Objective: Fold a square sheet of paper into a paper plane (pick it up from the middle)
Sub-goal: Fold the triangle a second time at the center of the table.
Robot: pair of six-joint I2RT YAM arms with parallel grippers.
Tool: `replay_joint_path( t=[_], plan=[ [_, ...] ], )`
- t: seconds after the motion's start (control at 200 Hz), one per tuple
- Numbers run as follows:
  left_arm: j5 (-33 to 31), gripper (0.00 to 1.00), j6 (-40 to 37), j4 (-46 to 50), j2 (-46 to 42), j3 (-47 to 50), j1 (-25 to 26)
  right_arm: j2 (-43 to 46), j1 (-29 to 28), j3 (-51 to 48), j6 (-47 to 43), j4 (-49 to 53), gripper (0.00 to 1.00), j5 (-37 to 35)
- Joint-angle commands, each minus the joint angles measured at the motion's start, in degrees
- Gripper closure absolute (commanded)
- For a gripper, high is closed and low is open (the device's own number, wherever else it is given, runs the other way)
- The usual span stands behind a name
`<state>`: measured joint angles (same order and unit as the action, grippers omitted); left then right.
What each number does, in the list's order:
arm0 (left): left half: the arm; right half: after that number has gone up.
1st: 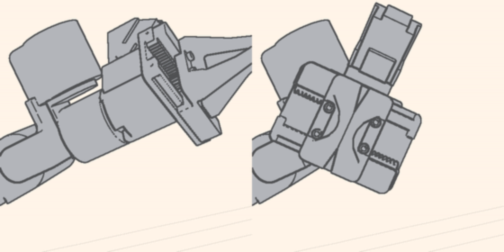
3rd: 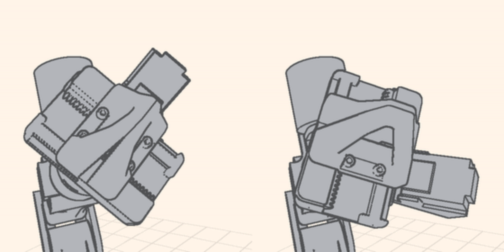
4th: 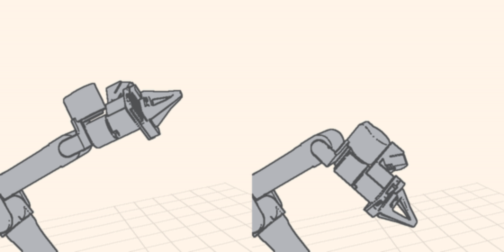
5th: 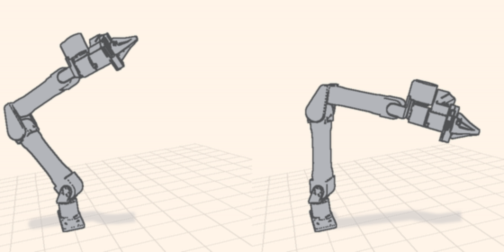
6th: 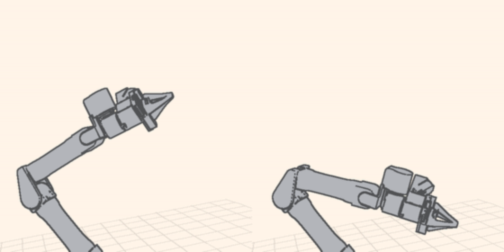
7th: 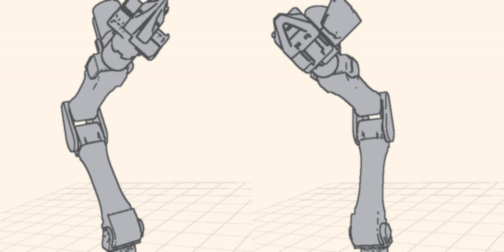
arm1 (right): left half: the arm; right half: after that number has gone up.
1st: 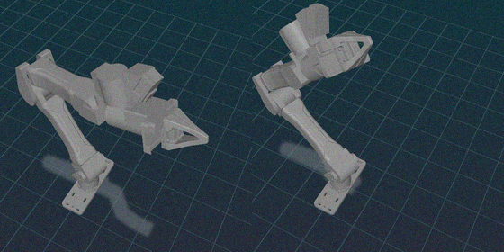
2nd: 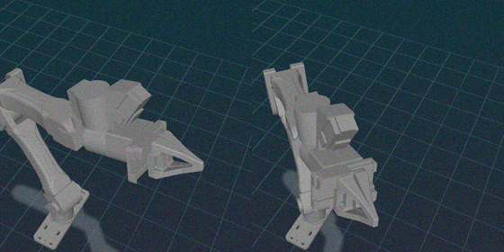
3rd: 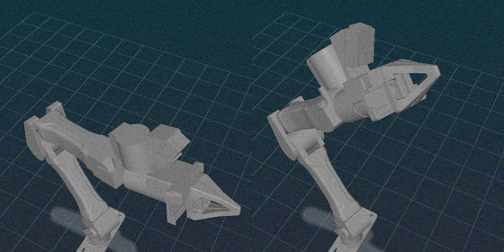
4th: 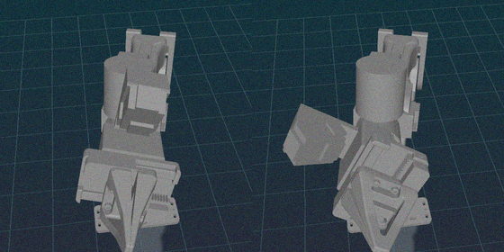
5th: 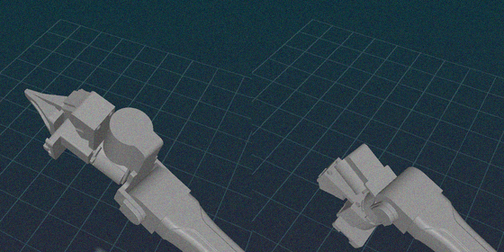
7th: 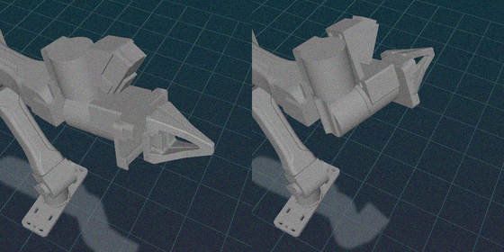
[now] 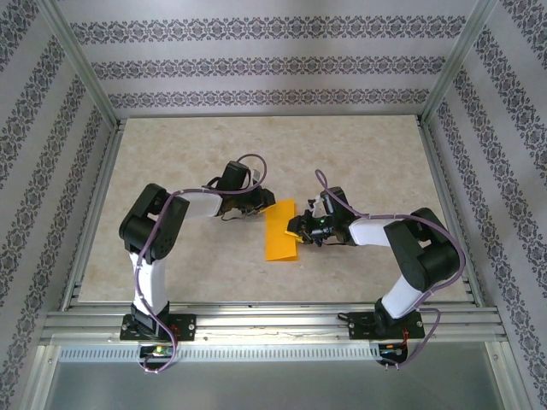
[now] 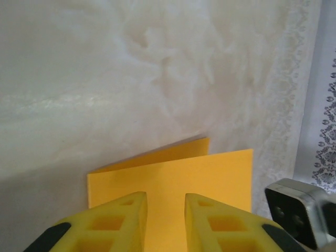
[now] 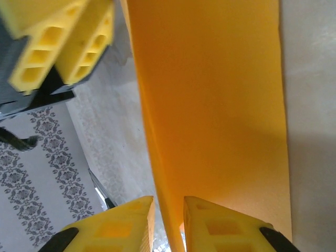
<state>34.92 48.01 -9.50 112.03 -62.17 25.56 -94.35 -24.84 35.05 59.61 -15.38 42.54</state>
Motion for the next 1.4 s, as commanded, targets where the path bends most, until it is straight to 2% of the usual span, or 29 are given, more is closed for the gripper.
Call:
replay_joint_path(
  t=[0.0, 0.115, 0.215, 0.42, 0.505, 0.644, 0.784, 1.034, 1.269, 1.394],
  plan=[
    [-3.89, 0.67, -5.82, 0.31, -7.85, 1.66, 1.22, 1.85, 0.67, 0.35, -2.11, 2.45, 0.76, 0.38],
    [-6.4, 0.6, -10.3, 0.11, -15.26, 6.5, 2.82, 2.5, 0.85, -0.24, -2.53, 2.96, 0.75, 1.08],
    [-10.92, 0.54, -14.7, -0.06, -22.18, 11.55, 6.15, 2.5, 1.1, -0.07, -3.36, 3.94, 0.75, 1.95],
    [-23.96, 0.51, -30.14, -5.88, -32.99, 24.41, 19.46, 2.86, 1.11, 0.02, -3.58, 4.03, 0.75, 2.62],
    [-28.57, 0.52, -36.47, -4.31, -33.18, 26.07, 24.83, 3.03, 1.11, 0.11, -3.5, 4.12, 0.76, 2.32],
    [-38.4, 0.52, -45.89, 2.54, -28.82, 22.64, 34.45, 3.5, 1.11, 0.22, -3.54, 4.43, 0.76, 2.51],
    [-44.01, 0.48, -50.09, 2.83, -23.57, 20.0, 39.57, 3.64, 1.11, -0.11, -3.45, 4.74, 0.76, 1.8],
    [-53.48, 0.45, -54.33, 3.43, -16.67, 15.58, 42.9, 3.91, 1.11, -0.42, -2.44, 4.12, 0.75, 0.79],
    [-56.19, 0.44, -56.77, 3.2, -12.86, 13.16, 42.99, 3.97, 1.15, 0.35, -2.31, 4.43, 0.75, 1.14],
    [-58.02, 0.49, -56.97, 2.9, -11.99, 12.98, 42.99, 4.17, 1.11, 0.55, -2.37, 4.74, 0.75, 0.96]
  ],
)
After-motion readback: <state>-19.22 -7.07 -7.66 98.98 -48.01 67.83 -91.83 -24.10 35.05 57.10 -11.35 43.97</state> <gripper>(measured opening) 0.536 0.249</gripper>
